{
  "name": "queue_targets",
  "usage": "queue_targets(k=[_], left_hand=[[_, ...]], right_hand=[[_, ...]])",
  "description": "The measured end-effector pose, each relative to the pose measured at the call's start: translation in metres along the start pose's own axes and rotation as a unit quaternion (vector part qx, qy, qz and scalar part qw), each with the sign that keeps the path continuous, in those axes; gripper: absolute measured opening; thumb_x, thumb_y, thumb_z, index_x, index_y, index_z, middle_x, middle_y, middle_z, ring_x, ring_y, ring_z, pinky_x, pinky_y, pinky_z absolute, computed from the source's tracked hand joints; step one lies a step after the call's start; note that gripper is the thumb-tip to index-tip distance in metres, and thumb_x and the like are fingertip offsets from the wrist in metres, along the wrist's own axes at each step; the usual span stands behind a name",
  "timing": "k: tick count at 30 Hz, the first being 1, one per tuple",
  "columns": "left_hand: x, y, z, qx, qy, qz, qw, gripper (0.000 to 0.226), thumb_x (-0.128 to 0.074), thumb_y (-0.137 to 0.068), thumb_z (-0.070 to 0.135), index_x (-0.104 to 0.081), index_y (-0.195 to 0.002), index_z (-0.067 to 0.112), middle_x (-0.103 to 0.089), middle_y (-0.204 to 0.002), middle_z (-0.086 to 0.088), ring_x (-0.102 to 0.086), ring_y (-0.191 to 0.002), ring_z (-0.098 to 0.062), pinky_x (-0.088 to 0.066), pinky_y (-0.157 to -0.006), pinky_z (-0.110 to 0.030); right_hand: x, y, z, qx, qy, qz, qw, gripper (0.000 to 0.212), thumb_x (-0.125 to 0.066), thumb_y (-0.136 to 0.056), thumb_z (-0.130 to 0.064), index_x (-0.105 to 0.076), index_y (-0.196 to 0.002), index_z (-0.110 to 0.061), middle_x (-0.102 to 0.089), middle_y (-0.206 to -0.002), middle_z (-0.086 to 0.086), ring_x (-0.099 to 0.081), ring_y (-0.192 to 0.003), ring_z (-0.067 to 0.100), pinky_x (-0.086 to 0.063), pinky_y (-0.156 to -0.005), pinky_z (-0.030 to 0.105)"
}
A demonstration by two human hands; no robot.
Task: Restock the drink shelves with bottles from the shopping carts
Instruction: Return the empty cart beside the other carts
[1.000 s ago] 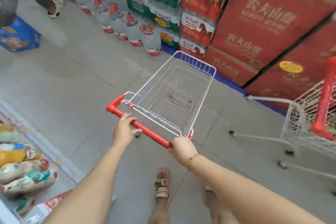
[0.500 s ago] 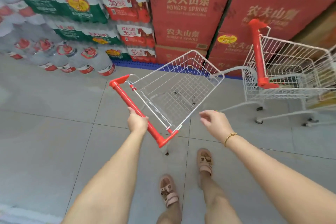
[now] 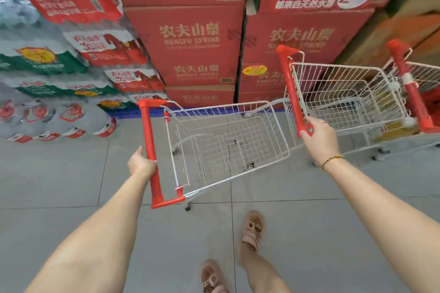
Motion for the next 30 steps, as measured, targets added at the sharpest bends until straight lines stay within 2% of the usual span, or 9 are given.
queue_targets(k=[4, 8, 12, 16, 22, 23, 25, 28, 30], left_hand=[[-0.001, -0.008, 0.016, -0.002, -0.023, 0.024, 0.999, 0.067, -0.064, -0.082, 0.001, -0.039, -0.143, 0.017, -0.053, -0.135, -0.014, -0.055, -0.117, -0.034, -0.046, -0.098, -0.040], [0.013, -0.019, 0.019, 0.026, -0.046, 0.026, 0.998, 0.064, -0.063, -0.082, 0.001, -0.042, -0.141, 0.014, -0.055, -0.133, -0.016, -0.055, -0.116, -0.035, -0.045, -0.098, -0.041], [0.031, -0.035, 0.020, 0.033, -0.076, 0.018, 0.996, 0.059, -0.062, -0.082, 0.001, -0.046, -0.138, 0.011, -0.061, -0.121, -0.019, -0.059, -0.108, -0.038, -0.047, -0.092, -0.040], [0.040, -0.059, 0.032, 0.026, -0.066, -0.005, 0.997, 0.062, -0.066, -0.081, 0.004, -0.045, -0.139, 0.011, -0.064, -0.116, -0.018, -0.062, -0.103, -0.035, -0.050, -0.092, -0.043], [0.044, -0.109, 0.066, -0.004, -0.067, -0.056, 0.996, 0.069, -0.072, -0.079, 0.011, -0.041, -0.141, 0.014, -0.066, -0.113, -0.015, -0.066, -0.090, -0.033, -0.053, -0.087, -0.048], [0.044, -0.115, 0.074, -0.008, -0.072, -0.064, 0.995, 0.070, -0.073, -0.079, 0.011, -0.040, -0.142, 0.014, -0.065, -0.113, -0.016, -0.066, -0.090, -0.033, -0.053, -0.087, -0.049], [0.044, -0.123, 0.093, -0.014, -0.059, -0.089, 0.994, 0.072, -0.072, -0.080, 0.007, -0.037, -0.143, 0.011, -0.063, -0.114, -0.018, -0.064, -0.089, -0.034, -0.053, -0.086, -0.050], [0.042, -0.133, 0.117, -0.026, -0.053, -0.131, 0.990, 0.074, -0.069, -0.080, -0.001, -0.033, -0.144, 0.010, -0.060, -0.119, -0.021, -0.061, -0.086, -0.032, -0.053, -0.084, -0.050], [0.038, -0.137, 0.132, -0.029, -0.055, -0.154, 0.986, 0.075, -0.067, -0.081, -0.003, -0.031, -0.145, 0.011, -0.061, -0.114, -0.020, -0.061, -0.085, -0.031, -0.053, -0.083, -0.049]], right_hand=[[0.002, -0.033, 0.012, -0.046, 0.044, -0.064, 0.996, 0.051, -0.061, -0.086, -0.012, -0.047, -0.135, -0.006, -0.060, -0.123, 0.019, -0.057, -0.109, 0.034, -0.044, -0.095, 0.038], [-0.007, -0.054, 0.017, -0.044, 0.066, -0.102, 0.992, 0.046, -0.062, -0.086, -0.017, -0.053, -0.130, -0.005, -0.063, -0.116, 0.022, -0.059, -0.106, 0.036, -0.045, -0.093, 0.038], [-0.020, -0.073, 0.015, -0.042, 0.071, -0.106, 0.991, 0.043, -0.059, -0.089, -0.020, -0.053, -0.130, -0.009, -0.063, -0.117, 0.021, -0.059, -0.106, 0.037, -0.045, -0.090, 0.037], [-0.031, -0.088, 0.011, -0.068, 0.074, -0.085, 0.991, 0.043, -0.052, -0.092, -0.020, -0.049, -0.135, -0.018, -0.066, -0.108, 0.020, -0.061, -0.098, 0.037, -0.047, -0.078, 0.035], [-0.036, -0.106, 0.005, -0.084, 0.076, -0.081, 0.990, 0.049, -0.050, -0.090, -0.007, -0.044, -0.137, -0.019, -0.062, -0.106, 0.024, -0.061, -0.089, 0.039, -0.045, -0.063, 0.032], [-0.037, -0.108, 0.005, -0.095, 0.083, -0.079, 0.989, 0.055, -0.050, -0.089, -0.006, -0.039, -0.140, -0.023, -0.059, -0.106, 0.024, -0.061, -0.089, 0.039, -0.046, -0.062, 0.032], [-0.040, -0.115, 0.005, -0.102, 0.098, -0.078, 0.987, 0.063, -0.051, -0.087, -0.005, -0.033, -0.143, -0.028, -0.058, -0.103, 0.023, -0.061, -0.089, 0.039, -0.047, -0.070, 0.035], [-0.044, -0.122, 0.009, -0.109, 0.116, -0.102, 0.982, 0.061, -0.050, -0.087, -0.007, -0.035, -0.143, -0.028, -0.062, -0.094, 0.019, -0.061, -0.086, 0.036, -0.048, -0.075, 0.035], [-0.046, -0.125, 0.010, -0.129, 0.107, -0.108, 0.980, 0.053, -0.046, -0.091, -0.013, -0.038, -0.141, -0.027, -0.060, -0.087, 0.014, -0.058, -0.079, 0.032, -0.048, -0.072, 0.033]])
Point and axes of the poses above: each hand's wrist, its own y-axis away from the middle knuckle, its own x-axis out of the back of the hand, z = x × y, the point moved 3 cm from there along -y, towards the middle knuckle
